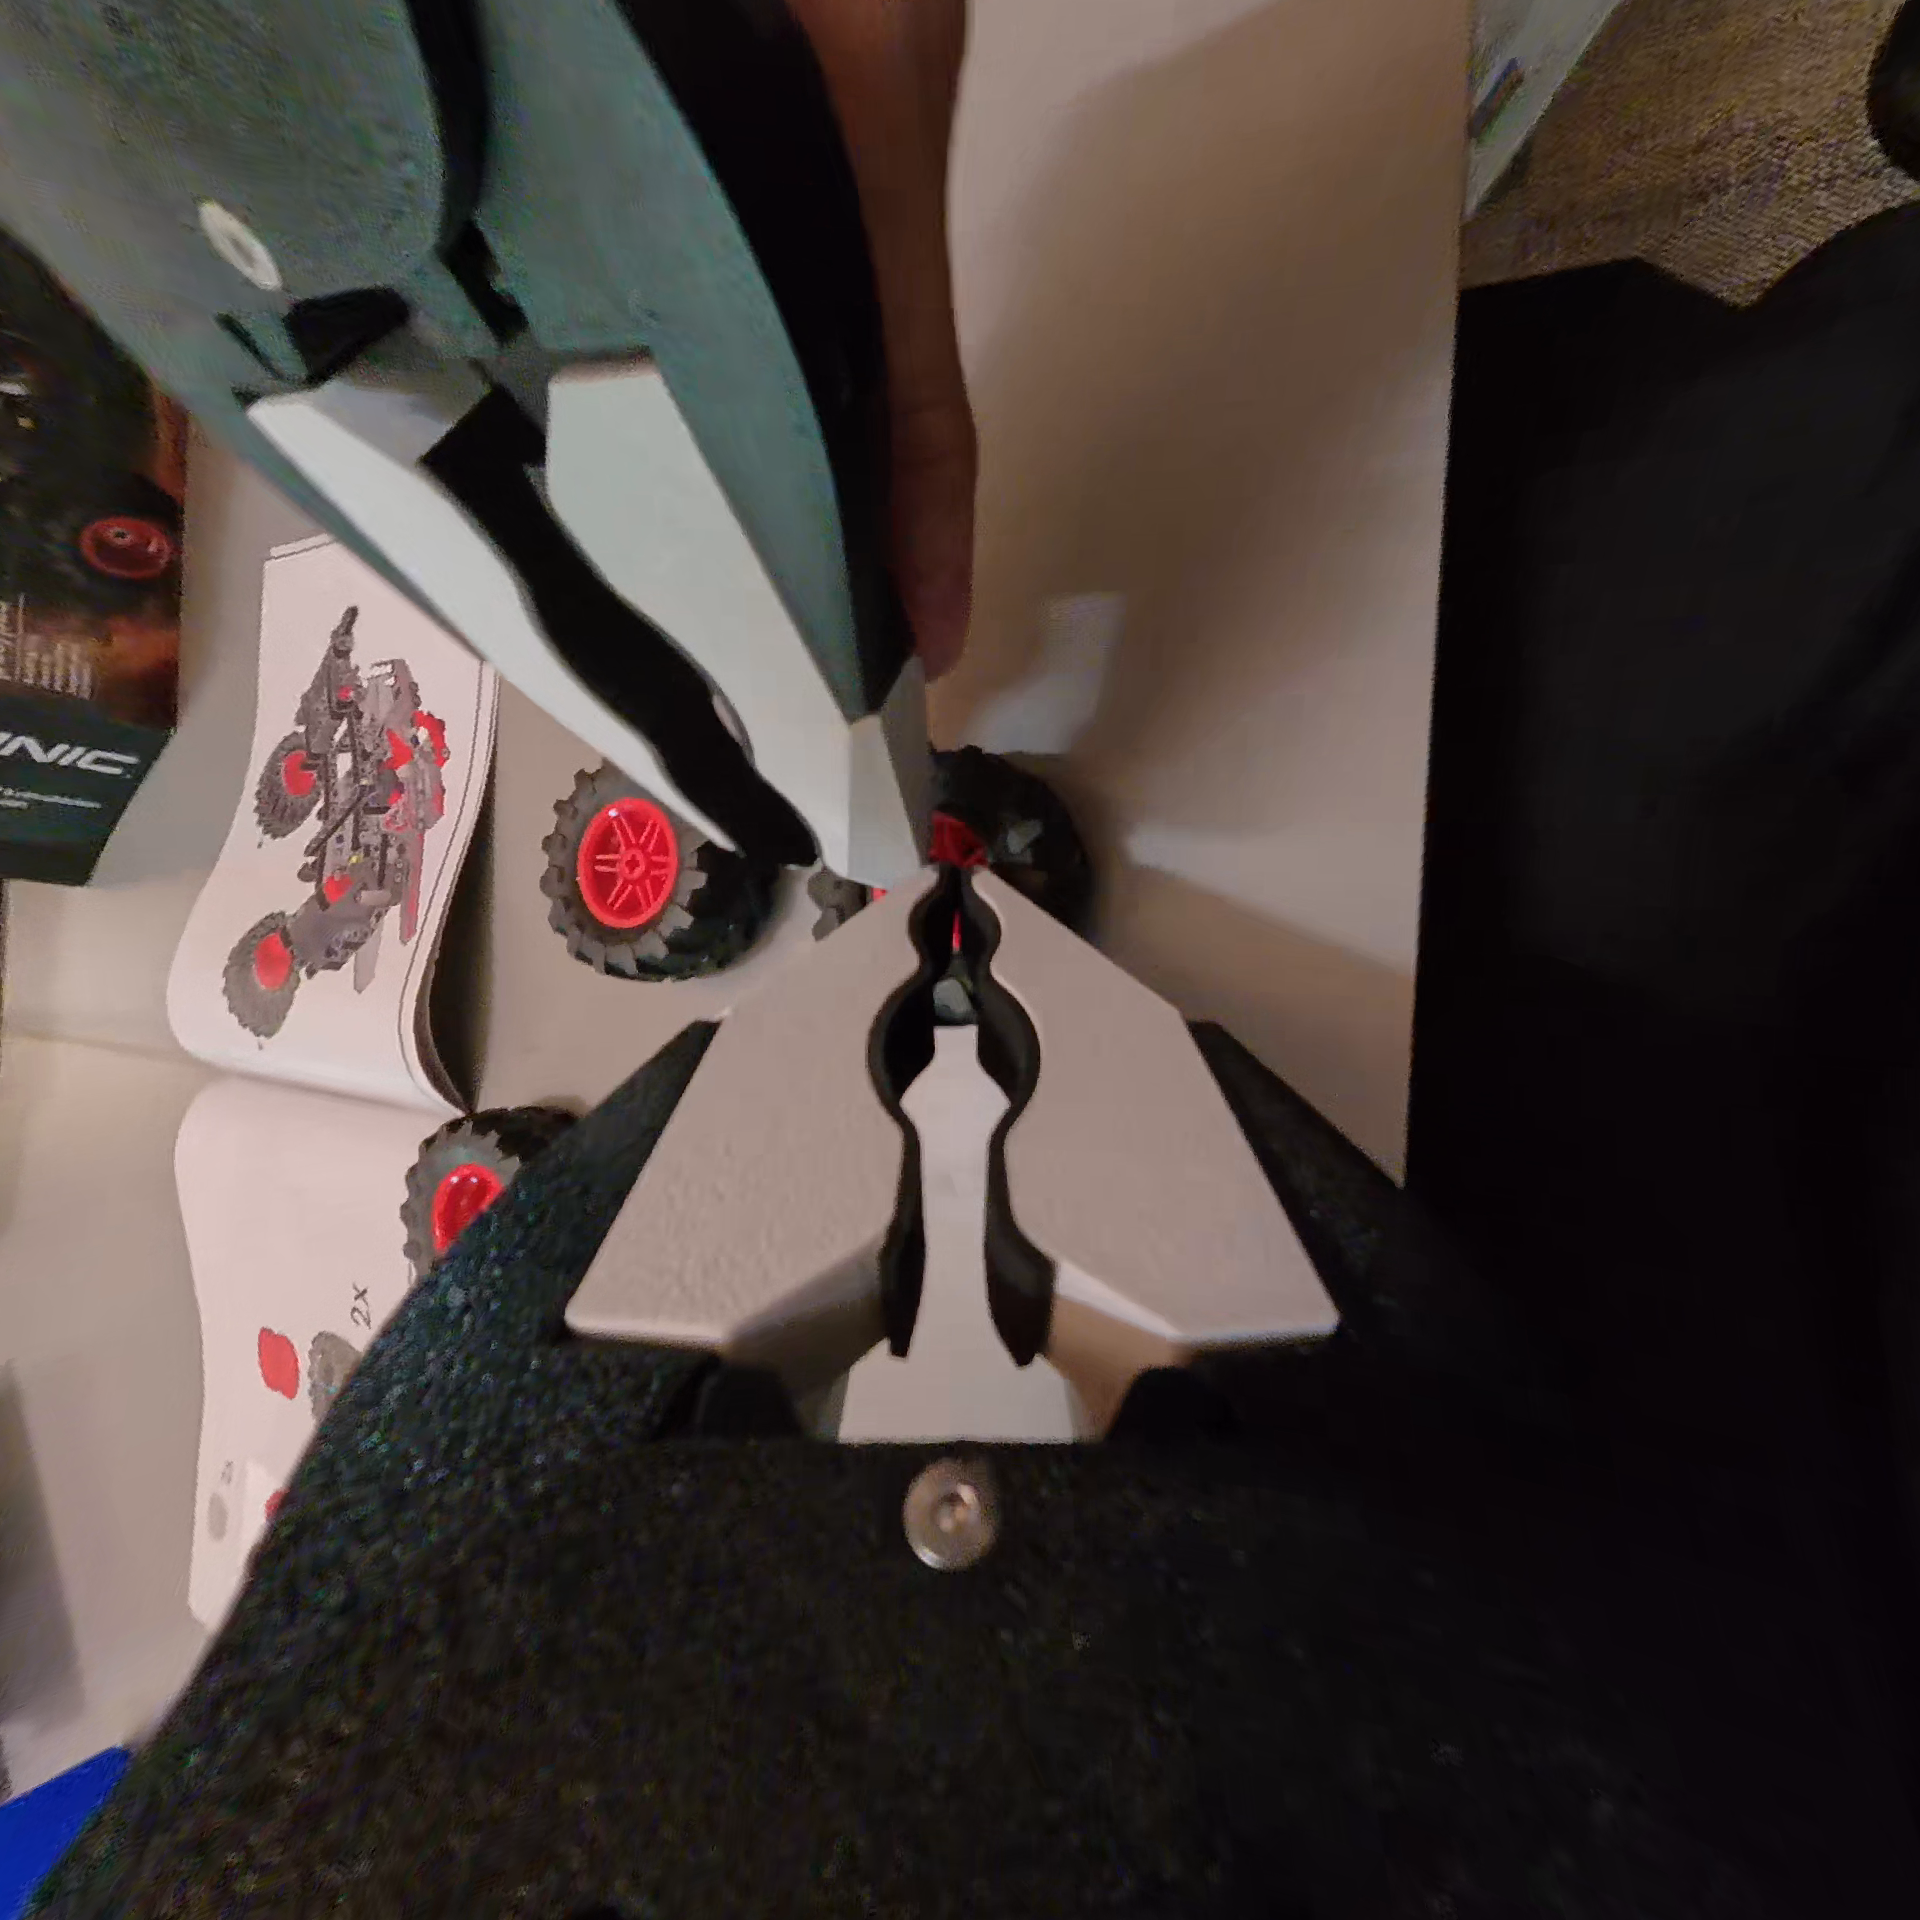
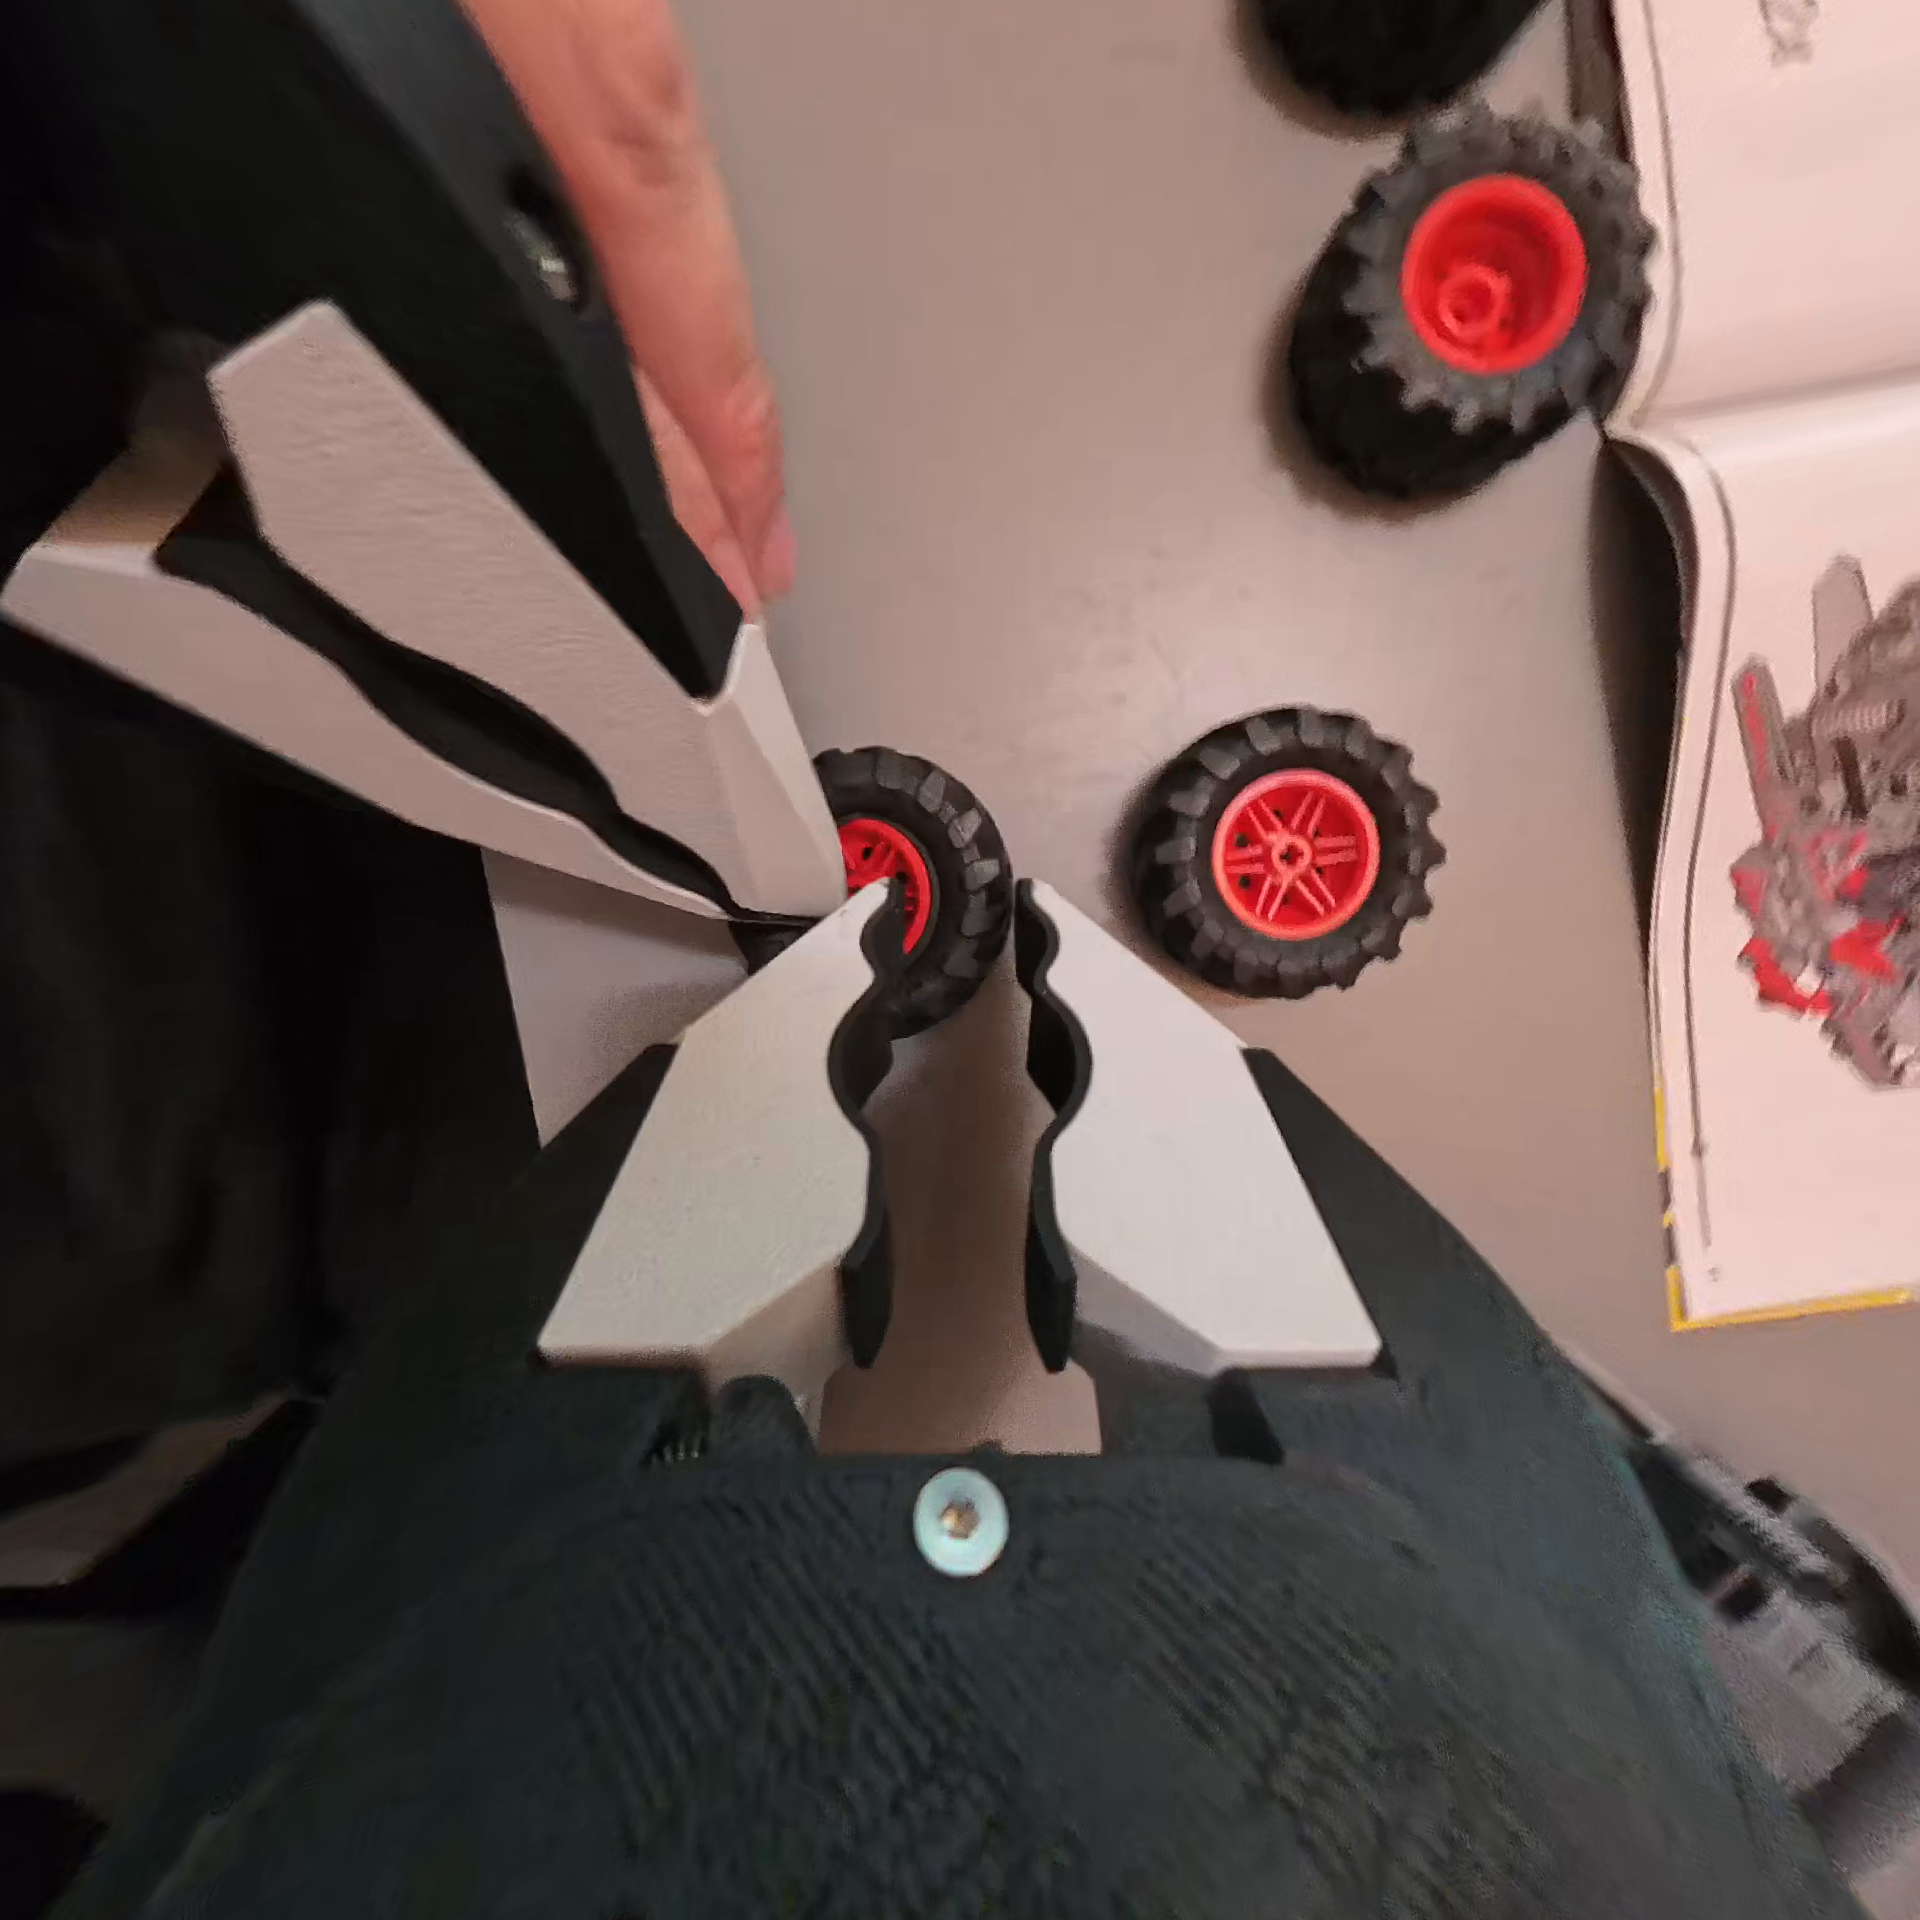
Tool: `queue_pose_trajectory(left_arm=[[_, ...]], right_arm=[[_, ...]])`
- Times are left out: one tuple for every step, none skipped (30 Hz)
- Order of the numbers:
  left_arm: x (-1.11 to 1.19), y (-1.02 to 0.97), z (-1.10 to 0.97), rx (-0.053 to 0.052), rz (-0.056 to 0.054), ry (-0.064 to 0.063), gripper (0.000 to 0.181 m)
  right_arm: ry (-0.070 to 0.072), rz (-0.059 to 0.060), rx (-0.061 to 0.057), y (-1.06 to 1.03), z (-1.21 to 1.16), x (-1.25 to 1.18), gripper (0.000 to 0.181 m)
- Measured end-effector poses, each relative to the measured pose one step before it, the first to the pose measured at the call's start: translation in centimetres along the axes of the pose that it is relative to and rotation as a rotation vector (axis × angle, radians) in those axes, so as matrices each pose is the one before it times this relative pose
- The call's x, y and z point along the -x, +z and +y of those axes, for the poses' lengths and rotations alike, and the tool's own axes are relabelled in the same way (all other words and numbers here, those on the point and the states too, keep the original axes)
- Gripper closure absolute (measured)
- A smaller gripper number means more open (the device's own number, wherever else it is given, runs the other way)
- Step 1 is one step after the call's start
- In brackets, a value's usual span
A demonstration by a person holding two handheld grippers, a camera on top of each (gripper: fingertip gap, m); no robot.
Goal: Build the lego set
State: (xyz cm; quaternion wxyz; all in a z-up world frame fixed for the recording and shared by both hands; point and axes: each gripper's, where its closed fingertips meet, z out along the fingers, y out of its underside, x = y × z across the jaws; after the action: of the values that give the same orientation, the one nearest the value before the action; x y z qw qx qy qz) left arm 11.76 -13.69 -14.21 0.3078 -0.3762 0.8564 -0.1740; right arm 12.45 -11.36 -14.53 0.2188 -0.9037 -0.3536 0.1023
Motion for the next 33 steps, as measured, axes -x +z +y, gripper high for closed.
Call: queue_pose_trajectory(left_arm=[[0.023,0.007,0.003,-0.0013,-0.004,0.0132,0.181],[0.125,0.042,0.012,-0.0022,-0.0109,0.0187,0.181],[0.063,0.037,-0.05,-0.0068,-0.0076,0.0279,0.181],[-0.017,-0.004,-0.043,-0.0078,-0.0023,0.0339,0.181],[-0.006,-0.027,0.0,-0.0041,-0.0032,0.0295,0.181],[0.01,-0.041,0.011,-0.0051,-0.0042,0.0181,0.181],[0.019,-0.035,-0.004,-0.0066,-0.0055,0.0077,0.181],[0.019,-0.06,0.031,-0.0054,-0.009,0.004,0.181],[0.127,-0.134,0.126,0.0018,-0.0201,-0.0011,0.181],[0.192,-0.248,0.218,0.0092,-0.027,-0.0119,0.181],[0.051,-0.338,0.205,0.0072,-0.0188,-0.0202,0.181],[-0.053,-0.406,0.103,-0.0001,-0.0131,-0.0293,0.181],[-0.057,-0.397,-0.073,-0.0095,-0.0168,-0.0333,0.181],[-0.156,-0.309,-0.293,-0.0226,-0.015,-0.0245,0.181],[-0.328,-0.162,-0.398,-0.0273,-0.008,-0.0107,0.181],[-0.226,0.009,-0.212,-0.0136,-0.0141,-0.0016,0.181],[-0.049,0.158,0.091,0.0083,-0.0228,0.0018,0.181],[-0.172,0.233,0.217,0.0171,-0.0124,0.0029,0.18],[-0.312,0.212,0.072,0.0052,0.001,0.0014,0.181],[-0.108,0.14,-0.08,-0.0093,-0.0072,-0.0053,0.181],[0.063,0.1,-0.007,-0.0092,-0.0109,-0.0083,0.181],[0.033,0.09,0.069,-0.0061,-0.0024,-0.0051,0.181],[0.064,0.043,0.011,-0.0084,-0.0002,-0.0038,0.181],[0.032,0.039,0.004,-0.0058,0.0039,-0.0036,0.181],[0.017,0.019,0.004,-0.0025,0.0054,-0.0009,0.181],[0.012,0.017,-0.018,-0.0016,0.0043,0.0035,0.181],[0.011,0.034,-0.002,0.0007,0.0023,0.0048,0.181],[-0.013,0.008,0.005,0.002,0.0022,0.0053,0.181],[-0.009,0.008,0.012,0.002,0.0026,0.0057,0.181],[-0.024,0.021,-0.008,-0.0001,0.0033,0.0064,0.181],[-0.028,0.014,-0.024,-0.0027,0.0038,0.0072,0.181],[-0.009,0.021,-0.029,-0.0033,0.0033,0.0057,0.181],[0.007,0.015,-0.016,-0.0019,0.0025,0.0015,0.181]], right_arm=[[-0.0614,-0.0028,0.0054,0.054,-0.106,-0.012,0.163],[-0.0585,0.0034,0.0112,0.11,-0.045,-0.165,0.162],[-0.0693,-0.0118,0.0108,0.048,-0.125,0.07,0.161],[-0.076,0.0009,0.0029,0.038,-0.174,-0.048,0.16],[-0.0674,0.0184,0.0034,-0.017,-0.177,-0.304,0.159],[-0.0447,0.014,0.0026,0.008,-0.175,-0.289,0.154],[-0.0083,-0.0236,0.0076,0.067,-0.011,0.194,0.156],[0.0299,-0.0529,0.01,0.096,0.076,0.57,0.158],[0.0608,-0.0106,0.0037,0.012,0.015,-0.058,0.161],[0.0472,-0.0031,0.0044,-0.012,0.095,0.035,0.163],[0.0215,0.0127,-0.0042,-0.053,0.077,0.014,0.166],[0.0336,0.0119,-0.0043,-0.076,0.107,0.056,0.166],[0.0594,-0.0061,0.0024,-0.067,0.122,0.184,0.167],[0.0717,-0.0027,0.009,-0.008,0.168,0.015,0.167],[0.0516,0.0035,0.001,-0.009,0.047,-0.117,0.167],[0.0208,-0.0019,-0.0041,0.013,-0.022,0.001,0.166],[0.0051,-0.0012,-0.0007,-0.016,0.002,-0.01,0.166],[0.0042,-0.002,0.0065,-0.049,0.034,-0.017,0.166],[-0.0098,-0.0003,0.0102,-0.049,0.023,0.004,0.166],[-0.0289,0.0086,0.0201,-0.036,0.181,-0.108,0.166],[-0.0507,0.0029,0.0119,0.0,0.023,0.022,0.163],[-0.0786,0.0085,0.0028,0.047,-0.119,-0.02,0.158],[-0.0851,0.0215,-0.0067,0.042,-0.188,-0.238,0.159],[-0.0684,0.0074,-0.0193,0.088,-0.311,-0.102,0.159],[-0.0555,-0.0147,-0.0037,0.03,-0.08,0.111,0.161],[-0.0246,-0.0092,-0.0026,-0.004,0.021,-0.054,0.161],[-0.0034,-0.014,-0.0011,-0.012,0.038,-0.057,0.162],[-0.0045,-0.0151,-0.0022,0.003,0.017,-0.021,0.162],[-0.0085,-0.0119,-0.0064,0.022,-0.013,-0.007,0.163],[-0.0011,-0.0119,-0.0075,0.023,-0.039,0.027,0.162],[0.0044,-0.0136,-0.0062,0.038,-0.028,0.054,0.162],[0.0041,-0.012,-0.0062,0.011,0.007,0.0,0.161],[0.0056,-0.0142,-0.006,0.016,-0.01,-0.004,0.161]])
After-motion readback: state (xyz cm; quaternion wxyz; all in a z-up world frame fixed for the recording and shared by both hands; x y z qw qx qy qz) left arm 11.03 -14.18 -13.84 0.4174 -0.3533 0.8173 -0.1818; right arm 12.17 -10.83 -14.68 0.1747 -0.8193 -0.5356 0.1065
